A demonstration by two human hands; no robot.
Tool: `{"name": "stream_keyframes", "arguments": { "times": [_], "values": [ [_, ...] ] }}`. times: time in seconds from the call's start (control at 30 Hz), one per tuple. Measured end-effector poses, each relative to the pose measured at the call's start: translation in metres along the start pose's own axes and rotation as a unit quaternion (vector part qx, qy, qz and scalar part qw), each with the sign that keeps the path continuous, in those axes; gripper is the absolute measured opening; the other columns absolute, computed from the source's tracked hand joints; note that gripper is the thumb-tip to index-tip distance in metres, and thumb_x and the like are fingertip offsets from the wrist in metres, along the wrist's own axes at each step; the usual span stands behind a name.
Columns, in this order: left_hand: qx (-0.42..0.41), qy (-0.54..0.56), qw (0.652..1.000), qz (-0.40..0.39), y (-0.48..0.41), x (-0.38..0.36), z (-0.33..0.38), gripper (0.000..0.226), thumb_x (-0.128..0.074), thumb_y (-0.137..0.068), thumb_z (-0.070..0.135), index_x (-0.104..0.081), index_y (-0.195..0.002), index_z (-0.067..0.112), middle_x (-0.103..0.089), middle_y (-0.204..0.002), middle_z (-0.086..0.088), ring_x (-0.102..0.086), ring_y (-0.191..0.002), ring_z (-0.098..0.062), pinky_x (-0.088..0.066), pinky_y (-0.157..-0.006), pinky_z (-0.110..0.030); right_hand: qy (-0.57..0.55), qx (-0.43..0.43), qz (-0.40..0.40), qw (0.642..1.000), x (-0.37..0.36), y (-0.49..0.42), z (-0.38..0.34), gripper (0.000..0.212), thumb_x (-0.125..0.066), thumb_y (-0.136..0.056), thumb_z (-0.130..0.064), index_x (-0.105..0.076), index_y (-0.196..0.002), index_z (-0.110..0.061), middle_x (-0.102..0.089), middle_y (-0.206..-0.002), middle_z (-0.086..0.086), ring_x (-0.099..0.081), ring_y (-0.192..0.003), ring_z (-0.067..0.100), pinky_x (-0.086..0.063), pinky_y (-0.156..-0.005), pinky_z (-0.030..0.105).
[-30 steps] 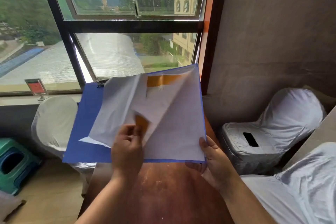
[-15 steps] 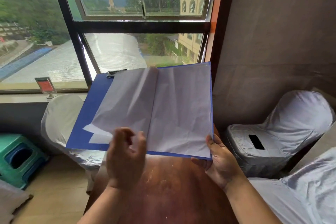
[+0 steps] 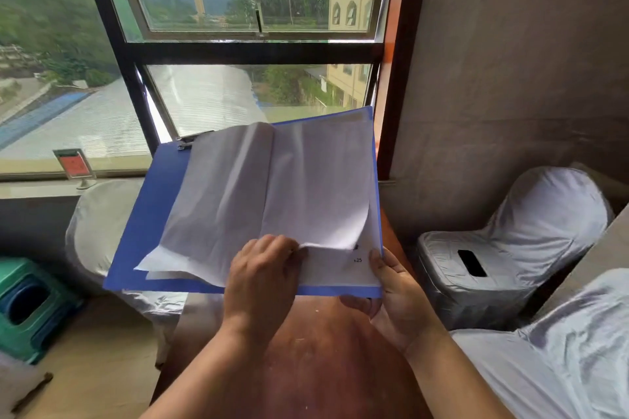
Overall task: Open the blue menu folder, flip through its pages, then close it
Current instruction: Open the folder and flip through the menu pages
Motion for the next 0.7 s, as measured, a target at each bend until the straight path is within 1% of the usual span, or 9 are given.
{"name": "stream_keyframes", "arguments": {
  "times": [0.1, 0.17, 0.23, 0.27, 0.33, 0.43, 0.53, 0.63, 0.7],
  "values": [
    [0.233, 0.199, 0.948, 0.082, 0.006, 0.009, -0.042, 0.021, -0.056, -0.098, 0.048, -0.063, -0.084, 0.033, -0.070, -0.074, 0.017, -0.061, -0.065, -0.004, -0.042, -0.056, -0.017, -0.011, 0.012, 0.007, 1.000, 0.010, 0.000, -0.006, 0.049, -0.084, -0.086, -0.045, -0.074, -0.127, -0.020, -0.075, -0.128, 0.023, -0.074, -0.114, 0.045, -0.069, -0.070, 0.051],
    [0.388, 0.318, 0.854, 0.139, 0.018, 0.010, -0.074, 0.033, -0.055, -0.096, 0.055, -0.067, -0.090, 0.025, -0.074, -0.079, 0.008, -0.065, -0.070, -0.012, -0.053, -0.062, -0.034, -0.035, 0.016, 0.015, 0.999, 0.021, -0.002, -0.007, 0.035, -0.066, -0.100, -0.035, -0.073, -0.130, -0.020, -0.074, -0.131, 0.024, -0.072, -0.118, 0.047, -0.069, -0.071, 0.052],
    [0.473, 0.391, 0.776, 0.143, 0.028, 0.010, -0.092, 0.034, -0.055, -0.096, 0.058, -0.068, -0.094, 0.027, -0.078, -0.092, -0.008, -0.075, -0.079, -0.028, -0.062, -0.068, -0.046, -0.048, 0.013, 0.015, 0.999, 0.025, -0.003, -0.007, 0.034, -0.058, -0.102, -0.030, -0.073, -0.132, -0.020, -0.074, -0.130, 0.024, -0.071, -0.118, 0.047, -0.069, -0.068, 0.050],
    [0.472, 0.402, 0.774, 0.130, 0.031, 0.012, -0.095, 0.033, -0.057, -0.093, 0.066, -0.067, -0.092, 0.034, -0.079, -0.091, -0.009, -0.078, -0.076, -0.029, -0.064, -0.065, -0.047, -0.045, 0.014, 0.017, 0.999, 0.025, -0.003, -0.007, 0.034, -0.058, -0.102, -0.030, -0.074, -0.130, -0.021, -0.075, -0.129, 0.023, -0.073, -0.116, 0.046, -0.069, -0.066, 0.048],
    [0.438, 0.374, 0.814, 0.080, 0.035, 0.015, -0.092, 0.041, -0.065, -0.076, 0.082, -0.068, -0.089, 0.044, -0.080, -0.084, -0.006, -0.078, -0.063, -0.024, -0.065, -0.055, -0.046, -0.032, 0.018, 0.017, 0.999, 0.023, -0.005, -0.008, 0.034, -0.061, -0.100, -0.031, -0.075, -0.129, -0.021, -0.076, -0.127, 0.022, -0.074, -0.114, 0.046, -0.069, -0.062, 0.047],
    [0.457, 0.275, 0.846, 0.019, 0.043, 0.016, -0.096, 0.063, -0.075, -0.065, 0.081, -0.073, -0.086, 0.021, -0.078, -0.067, -0.002, -0.072, -0.052, -0.023, -0.066, -0.053, -0.047, -0.012, 0.015, 0.000, 1.000, 0.019, -0.007, -0.009, 0.051, -0.081, -0.089, -0.041, -0.071, -0.134, -0.020, -0.075, -0.129, 0.022, -0.072, -0.116, 0.046, -0.069, -0.064, 0.048],
    [0.566, 0.282, 0.772, -0.059, 0.057, 0.010, -0.107, 0.076, -0.069, -0.062, 0.083, -0.067, -0.069, 0.007, -0.065, -0.047, -0.003, -0.068, -0.051, -0.025, -0.060, -0.049, -0.037, -0.012, 0.008, -0.018, 1.000, 0.018, -0.010, -0.012, 0.072, -0.095, -0.075, -0.045, -0.068, -0.137, -0.019, -0.074, -0.130, 0.022, -0.073, -0.116, 0.046, -0.069, -0.067, 0.049],
    [0.603, 0.390, 0.689, -0.099, 0.067, -0.001, -0.111, 0.074, -0.073, -0.063, 0.076, -0.069, -0.093, 0.009, -0.077, -0.091, -0.010, -0.077, -0.078, -0.030, -0.060, -0.057, -0.036, -0.004, 0.007, -0.013, 1.000, 0.024, -0.012, -0.015, 0.073, -0.093, -0.078, -0.045, -0.066, -0.140, -0.018, -0.072, -0.133, 0.024, -0.071, -0.118, 0.048, -0.069, -0.066, 0.049],
    [0.575, 0.474, 0.666, -0.040, 0.065, 0.000, -0.115, 0.064, -0.079, -0.068, 0.058, -0.064, -0.110, 0.012, -0.075, -0.114, -0.013, -0.079, -0.085, -0.032, -0.063, -0.059, -0.037, -0.006, 0.002, -0.018, 1.000, 0.028, -0.012, -0.016, 0.072, -0.093, -0.079, -0.044, -0.066, -0.140, -0.019, -0.072, -0.134, 0.024, -0.070, -0.120, 0.049, -0.069, -0.066, 0.050]
  ]
}}
Point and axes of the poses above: each hand's wrist, its own y-axis away from the middle knuckle, its own x-axis out of the back of the hand, z = x × y, the point moved 5 cm from there along -y, towards the middle knuckle
